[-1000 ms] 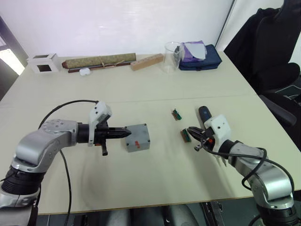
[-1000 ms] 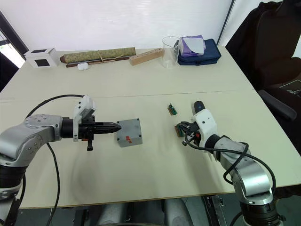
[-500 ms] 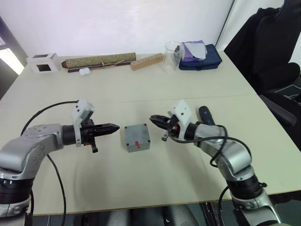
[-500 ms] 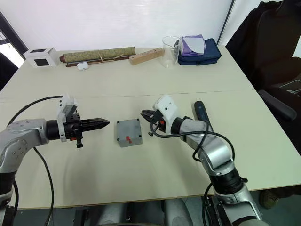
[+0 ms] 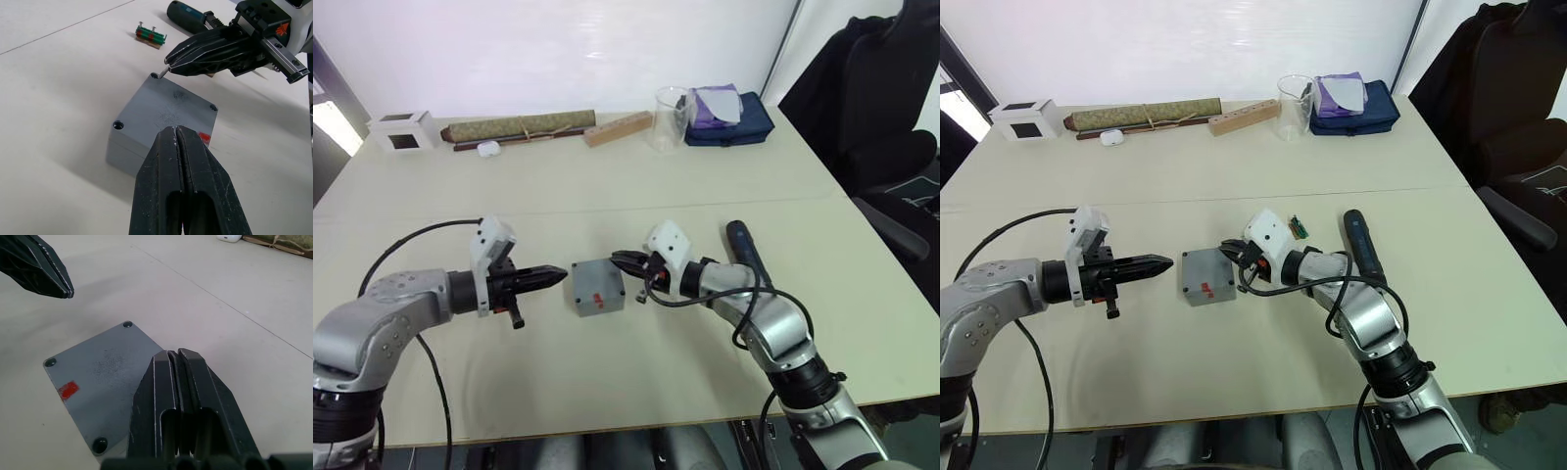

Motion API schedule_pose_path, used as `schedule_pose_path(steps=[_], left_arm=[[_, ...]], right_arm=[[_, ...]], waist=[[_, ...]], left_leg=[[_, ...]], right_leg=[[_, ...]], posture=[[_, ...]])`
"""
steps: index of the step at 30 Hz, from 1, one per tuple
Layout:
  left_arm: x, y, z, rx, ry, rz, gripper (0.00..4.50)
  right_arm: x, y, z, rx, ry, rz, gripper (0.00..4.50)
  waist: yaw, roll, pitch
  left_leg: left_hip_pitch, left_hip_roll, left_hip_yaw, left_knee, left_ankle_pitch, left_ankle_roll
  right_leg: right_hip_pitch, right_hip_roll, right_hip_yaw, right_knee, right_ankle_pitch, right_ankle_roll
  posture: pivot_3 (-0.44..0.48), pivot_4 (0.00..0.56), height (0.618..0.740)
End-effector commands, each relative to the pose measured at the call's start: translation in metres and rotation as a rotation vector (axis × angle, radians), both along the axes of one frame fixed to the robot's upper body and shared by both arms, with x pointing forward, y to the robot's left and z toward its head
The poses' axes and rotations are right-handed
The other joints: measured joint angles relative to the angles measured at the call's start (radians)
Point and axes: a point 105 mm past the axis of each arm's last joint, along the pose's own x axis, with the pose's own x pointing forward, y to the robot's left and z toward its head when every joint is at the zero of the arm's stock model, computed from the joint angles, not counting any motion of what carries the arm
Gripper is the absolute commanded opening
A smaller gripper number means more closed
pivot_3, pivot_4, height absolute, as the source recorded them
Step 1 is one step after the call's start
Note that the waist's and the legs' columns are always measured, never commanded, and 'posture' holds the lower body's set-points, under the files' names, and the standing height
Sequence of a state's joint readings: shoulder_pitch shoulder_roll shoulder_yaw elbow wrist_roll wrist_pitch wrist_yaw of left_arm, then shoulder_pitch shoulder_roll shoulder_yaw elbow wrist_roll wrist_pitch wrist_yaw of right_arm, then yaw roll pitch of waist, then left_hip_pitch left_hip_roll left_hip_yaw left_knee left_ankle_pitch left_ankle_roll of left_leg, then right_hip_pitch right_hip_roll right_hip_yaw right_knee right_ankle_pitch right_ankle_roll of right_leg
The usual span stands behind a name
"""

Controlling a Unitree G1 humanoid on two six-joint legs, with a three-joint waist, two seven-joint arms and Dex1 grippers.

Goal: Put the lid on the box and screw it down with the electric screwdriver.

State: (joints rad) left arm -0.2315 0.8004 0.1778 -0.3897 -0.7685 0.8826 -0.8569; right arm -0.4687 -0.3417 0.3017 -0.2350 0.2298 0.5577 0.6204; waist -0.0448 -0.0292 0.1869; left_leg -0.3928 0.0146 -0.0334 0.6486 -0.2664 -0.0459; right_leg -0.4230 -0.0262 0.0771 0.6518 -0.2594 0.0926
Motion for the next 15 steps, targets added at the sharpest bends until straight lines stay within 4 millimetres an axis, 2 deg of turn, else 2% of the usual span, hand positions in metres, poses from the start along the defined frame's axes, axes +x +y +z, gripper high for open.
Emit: schedule_pose_path(steps=[1,15], left_arm=[[0.0003,-0.0022,0.0041,0.009,-0.035,-0.012,0.0],[0.0035,-0.0052,0.0033,0.012,-0.042,-0.019,0.0]], right_arm=[[0.0044,0.0037,0.0093,0.005,-0.056,-0.002,0.06],[0.0048,0.0039,0.0036,-0.01,-0.039,0.001,0.06]], waist=[[0.0,0.0,0.0],[0.0,0.0,0.0]], left_leg=[[0.0,0.0,0.0,0.0,0.0,0.0],[0.0,0.0,0.0,0.0,0.0,0.0]], right_leg=[[0.0,0.0,0.0,0.0,0.0,0.0],[0.0,0.0,0.0,0.0,0.0,0.0]], posture=[[0.0,0.15,0.74],[0.0,0.15,0.74]])
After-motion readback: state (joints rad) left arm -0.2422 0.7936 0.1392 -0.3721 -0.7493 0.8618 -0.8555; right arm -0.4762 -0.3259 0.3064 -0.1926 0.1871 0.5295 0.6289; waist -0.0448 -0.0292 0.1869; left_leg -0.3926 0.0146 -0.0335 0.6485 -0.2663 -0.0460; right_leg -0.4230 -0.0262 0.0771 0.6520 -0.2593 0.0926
